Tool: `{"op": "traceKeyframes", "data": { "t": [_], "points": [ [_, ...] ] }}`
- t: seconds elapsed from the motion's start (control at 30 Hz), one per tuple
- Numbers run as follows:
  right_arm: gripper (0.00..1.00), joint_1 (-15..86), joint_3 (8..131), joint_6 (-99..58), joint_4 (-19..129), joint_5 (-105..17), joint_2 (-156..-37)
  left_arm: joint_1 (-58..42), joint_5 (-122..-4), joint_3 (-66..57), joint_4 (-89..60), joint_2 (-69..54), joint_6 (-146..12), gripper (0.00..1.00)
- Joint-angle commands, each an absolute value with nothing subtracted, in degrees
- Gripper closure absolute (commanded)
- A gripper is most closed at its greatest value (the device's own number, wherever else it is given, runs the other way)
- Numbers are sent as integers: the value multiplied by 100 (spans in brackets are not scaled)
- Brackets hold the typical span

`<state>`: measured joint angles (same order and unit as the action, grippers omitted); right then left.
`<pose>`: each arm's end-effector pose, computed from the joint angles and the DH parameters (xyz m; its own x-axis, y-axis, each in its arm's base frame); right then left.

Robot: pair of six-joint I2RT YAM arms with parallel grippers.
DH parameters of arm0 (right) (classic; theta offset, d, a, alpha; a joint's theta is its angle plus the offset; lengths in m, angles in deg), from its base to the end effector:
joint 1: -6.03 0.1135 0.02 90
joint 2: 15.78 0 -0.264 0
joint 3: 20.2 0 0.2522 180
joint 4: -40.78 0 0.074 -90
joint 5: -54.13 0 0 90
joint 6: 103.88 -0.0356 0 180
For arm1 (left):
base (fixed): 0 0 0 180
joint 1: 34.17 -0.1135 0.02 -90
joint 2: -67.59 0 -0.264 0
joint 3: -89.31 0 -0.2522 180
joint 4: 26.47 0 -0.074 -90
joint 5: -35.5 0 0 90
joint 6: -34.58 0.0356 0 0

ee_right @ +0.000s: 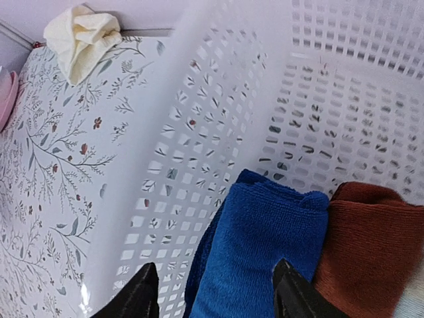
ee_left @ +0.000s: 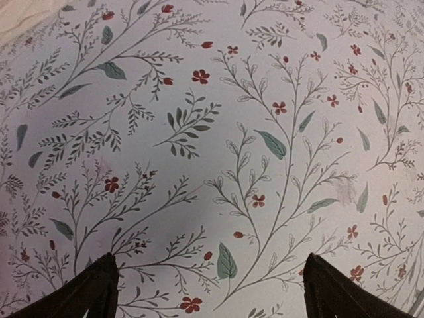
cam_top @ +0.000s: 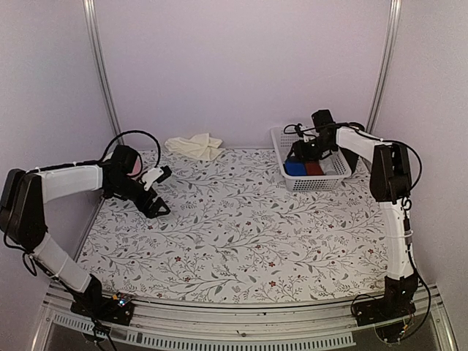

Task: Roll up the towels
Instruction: Pick up the towel from the corner of the board.

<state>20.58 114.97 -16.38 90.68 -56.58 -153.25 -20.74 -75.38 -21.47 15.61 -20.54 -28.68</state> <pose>0.5121 0.1459 0.1971 -0.7835 -0.1612 -0.6001 -0.4110 0.8588 0.3059 0.2908 -0.0825 0.2018 -0.5864 0.5722 -0.5733 0.7267 0.6843 -0.0602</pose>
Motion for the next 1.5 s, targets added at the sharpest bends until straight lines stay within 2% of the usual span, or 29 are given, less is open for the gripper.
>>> {"op": "traceKeyframes", "data": {
  "t": [0.0,0.1,0.17,0.37,0.57,0.73,0.93,1.03,1.27,1.47],
  "points": [
    [36,2186,11173,-1453,8979,-5141,-13948,-2240,-7024,-1901,1056,-1733,-2627,3],
    [18,2352,10661,-1160,8880,-4956,-13334,-2249,-6518,-1684,753,-1909,-2628,3],
    [0,2534,10357,-1030,8848,-4743,-12970,-2252,-6262,-1274,699,-2215,-2676,3],
    [1,3200,9303,-952,8622,-4099,-12027,-2257,-5960,400,982,-3614,-2974,3],
    [1,3836,7804,-1240,7718,-4117,-11005,-2263,-5947,2439,1592,-5312,-3305,3],
    [1,4279,7155,-1561,7291,-3988,-10772,-2242,-6000,3893,1796,-6506,-3436,3],
    [1,4826,6960,-1683,7072,-3718,-10836,-2136,-5258,5231,1854,-7731,-3138,3],
    [1,5042,6948,-1708,7054,-3566,-10919,-2090,-5013,5579,1729,-8117,-2934,3],
    [1,5323,6834,-1841,6993,-3389,-11011,-1927,-4579,5528,717,-8538,-2240,3],
    [1,5533,6827,-1974,6975,-3305,-11070,-1655,-3869,5265,-497,-8858,-1159,8]
  ]
}}
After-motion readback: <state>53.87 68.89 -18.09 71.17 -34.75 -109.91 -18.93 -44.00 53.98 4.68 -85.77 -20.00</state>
